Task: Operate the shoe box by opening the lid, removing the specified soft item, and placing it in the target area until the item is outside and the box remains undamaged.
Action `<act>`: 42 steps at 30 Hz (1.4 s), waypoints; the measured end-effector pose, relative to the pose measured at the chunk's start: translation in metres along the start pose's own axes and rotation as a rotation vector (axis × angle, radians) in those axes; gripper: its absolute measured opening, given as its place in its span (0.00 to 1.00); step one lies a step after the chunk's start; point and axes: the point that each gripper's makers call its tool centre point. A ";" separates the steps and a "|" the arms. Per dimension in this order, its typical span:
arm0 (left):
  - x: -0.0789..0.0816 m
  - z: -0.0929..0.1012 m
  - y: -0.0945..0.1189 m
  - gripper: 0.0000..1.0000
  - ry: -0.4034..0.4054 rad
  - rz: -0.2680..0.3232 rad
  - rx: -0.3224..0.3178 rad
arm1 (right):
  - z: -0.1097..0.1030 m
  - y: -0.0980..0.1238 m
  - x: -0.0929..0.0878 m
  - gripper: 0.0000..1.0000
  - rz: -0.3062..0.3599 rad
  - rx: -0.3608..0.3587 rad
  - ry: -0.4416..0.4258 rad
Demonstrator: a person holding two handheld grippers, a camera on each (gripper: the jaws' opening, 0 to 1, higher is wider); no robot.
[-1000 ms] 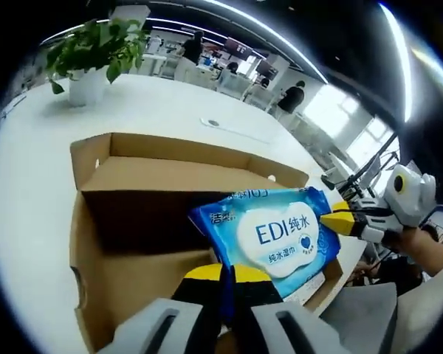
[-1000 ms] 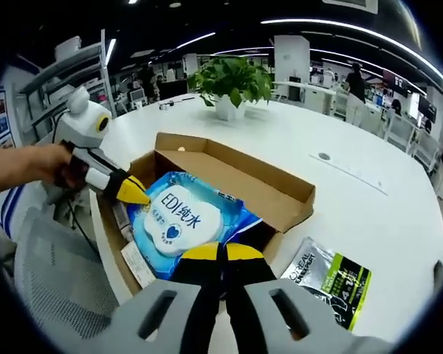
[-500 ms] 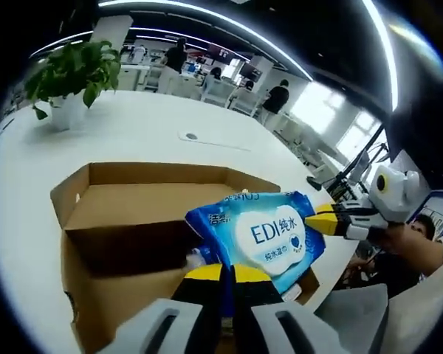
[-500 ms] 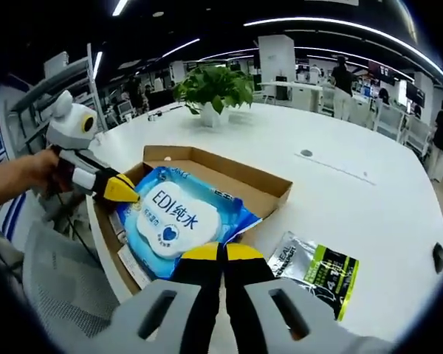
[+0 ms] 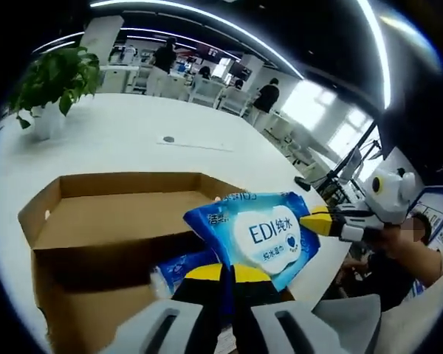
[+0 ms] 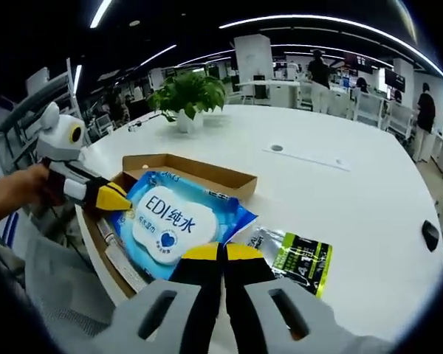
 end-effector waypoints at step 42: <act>0.010 0.057 -0.112 0.01 -0.024 -0.132 -0.104 | 0.120 0.008 -0.033 0.00 -0.068 -0.157 -0.096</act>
Point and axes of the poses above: the point that each gripper's makers call its tool centre point, and the gripper's own axes: y roughly backward along the fingers, z roughly to its right, x roughly out of its top, and after that the axes turned 10 degrees about -x, right-handed
